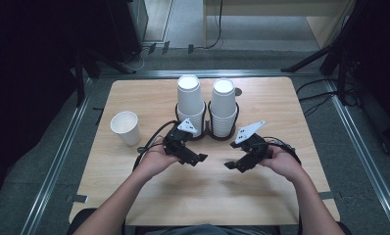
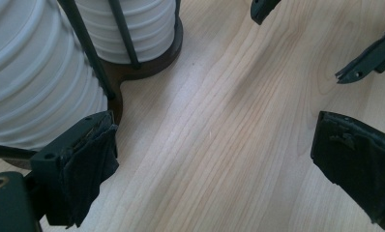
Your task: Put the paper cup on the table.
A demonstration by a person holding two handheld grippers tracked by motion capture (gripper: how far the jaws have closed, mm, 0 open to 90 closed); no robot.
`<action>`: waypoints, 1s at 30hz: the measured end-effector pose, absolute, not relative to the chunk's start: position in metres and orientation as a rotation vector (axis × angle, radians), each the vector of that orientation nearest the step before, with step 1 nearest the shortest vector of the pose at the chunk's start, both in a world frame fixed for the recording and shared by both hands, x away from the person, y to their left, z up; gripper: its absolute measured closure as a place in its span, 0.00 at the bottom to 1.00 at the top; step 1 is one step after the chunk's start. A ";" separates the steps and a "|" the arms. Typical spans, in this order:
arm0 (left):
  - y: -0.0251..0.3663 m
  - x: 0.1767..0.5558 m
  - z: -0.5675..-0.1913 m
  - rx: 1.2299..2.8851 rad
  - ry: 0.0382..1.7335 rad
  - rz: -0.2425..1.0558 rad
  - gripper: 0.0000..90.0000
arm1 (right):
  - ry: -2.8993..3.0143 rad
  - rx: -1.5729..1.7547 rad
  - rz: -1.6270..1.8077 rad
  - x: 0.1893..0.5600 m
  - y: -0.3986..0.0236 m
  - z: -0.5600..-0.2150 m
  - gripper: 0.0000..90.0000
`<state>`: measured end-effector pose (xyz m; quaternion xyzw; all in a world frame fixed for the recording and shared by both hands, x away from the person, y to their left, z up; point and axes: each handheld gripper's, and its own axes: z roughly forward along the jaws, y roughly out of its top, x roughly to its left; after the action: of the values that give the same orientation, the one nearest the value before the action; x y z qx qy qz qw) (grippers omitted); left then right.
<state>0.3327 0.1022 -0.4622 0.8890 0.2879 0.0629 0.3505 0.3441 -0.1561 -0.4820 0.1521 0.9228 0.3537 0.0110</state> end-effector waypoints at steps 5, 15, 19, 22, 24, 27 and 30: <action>0.100 0.333 -0.464 2.310 0.739 0.163 0.03 | 2.883 0.470 1.108 0.344 -0.155 -0.482 0.22; 0.100 0.333 -0.464 2.322 0.726 0.168 0.03 | 2.879 0.472 1.109 0.343 -0.158 -0.480 0.22; 0.101 0.334 -0.464 2.319 0.728 0.166 0.03 | 2.881 0.479 1.108 0.342 -0.159 -0.480 0.22; 0.101 0.334 -0.465 2.322 0.727 0.169 0.03 | 2.879 0.475 1.106 0.342 -0.159 -0.480 0.22; 0.101 0.334 -0.465 2.324 0.724 0.166 0.03 | 2.878 0.471 1.105 0.342 -0.159 -0.481 0.22; 0.101 0.334 -0.465 2.325 0.724 0.166 0.03 | 2.878 0.468 1.102 0.342 -0.159 -0.481 0.22; 0.101 0.334 -0.466 2.332 0.721 0.163 0.03 | 2.878 0.466 1.102 0.342 -0.159 -0.481 0.22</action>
<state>0.3344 0.1012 -0.4658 0.8961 0.2771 0.0628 0.3409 0.3419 -0.1594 -0.4808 0.1494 0.9233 0.3536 0.0125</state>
